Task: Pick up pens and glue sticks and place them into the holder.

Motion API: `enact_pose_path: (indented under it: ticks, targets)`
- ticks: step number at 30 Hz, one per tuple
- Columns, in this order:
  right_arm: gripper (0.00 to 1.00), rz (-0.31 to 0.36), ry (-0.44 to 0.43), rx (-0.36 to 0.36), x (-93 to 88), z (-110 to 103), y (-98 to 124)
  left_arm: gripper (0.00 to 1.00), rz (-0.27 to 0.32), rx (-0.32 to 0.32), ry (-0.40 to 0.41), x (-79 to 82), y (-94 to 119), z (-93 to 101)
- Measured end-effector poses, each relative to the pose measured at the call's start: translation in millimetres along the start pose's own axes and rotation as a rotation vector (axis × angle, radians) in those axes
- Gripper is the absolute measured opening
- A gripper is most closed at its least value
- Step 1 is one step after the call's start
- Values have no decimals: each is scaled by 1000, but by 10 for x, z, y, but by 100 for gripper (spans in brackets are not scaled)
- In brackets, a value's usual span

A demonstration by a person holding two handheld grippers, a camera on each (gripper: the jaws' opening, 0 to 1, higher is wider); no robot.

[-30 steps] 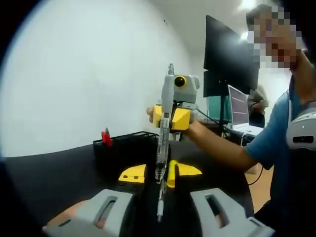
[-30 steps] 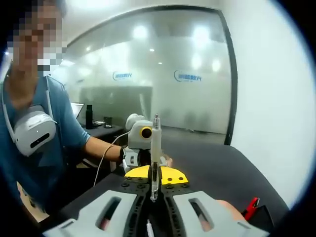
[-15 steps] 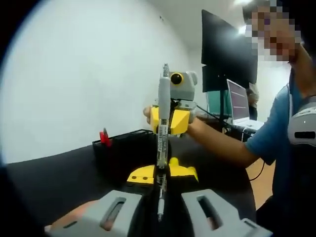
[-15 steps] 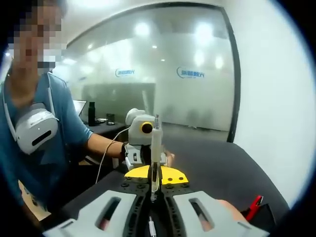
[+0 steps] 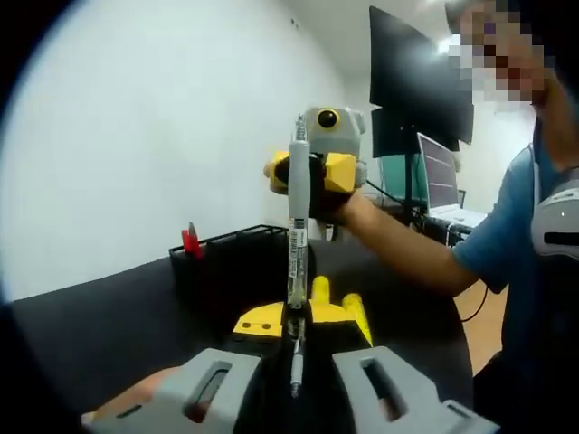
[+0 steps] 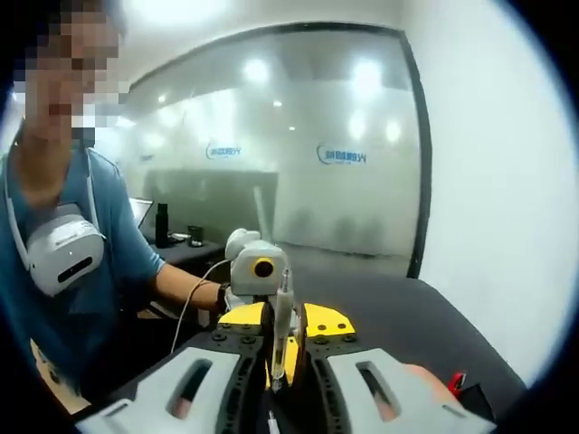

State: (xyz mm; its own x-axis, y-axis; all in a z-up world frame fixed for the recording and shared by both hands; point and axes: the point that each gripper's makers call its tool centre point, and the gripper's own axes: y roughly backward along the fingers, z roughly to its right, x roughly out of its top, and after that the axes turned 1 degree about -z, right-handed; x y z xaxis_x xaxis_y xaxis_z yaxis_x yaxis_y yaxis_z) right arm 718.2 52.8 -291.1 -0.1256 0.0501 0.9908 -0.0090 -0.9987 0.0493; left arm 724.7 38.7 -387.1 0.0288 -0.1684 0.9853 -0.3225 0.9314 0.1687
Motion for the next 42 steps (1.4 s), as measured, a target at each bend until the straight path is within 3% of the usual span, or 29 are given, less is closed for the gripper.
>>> enact_pose_path:
  ticks: [15, 20, 23, 31, 42]
  targets:
    - [5, -32, 19, -29, 30, 27, -53, 8, 7, 10, 10, -28, -6, -43]
    - [5, -1, 25, -65, 117, 67, 22, 19, -11, 43, 8, -163, 12, -107]
    - [5, 19, 34, -112, 183, 135, 109, 21, -24, 66, 14, -267, 39, -142]
    - [5, 91, 28, -290, 381, 401, 438, 38, 27, 158, 58, -394, 135, -301]
    - [5, 164, 30, -487, 516, 740, 737, 43, 93, 263, 163, -604, 193, -459]
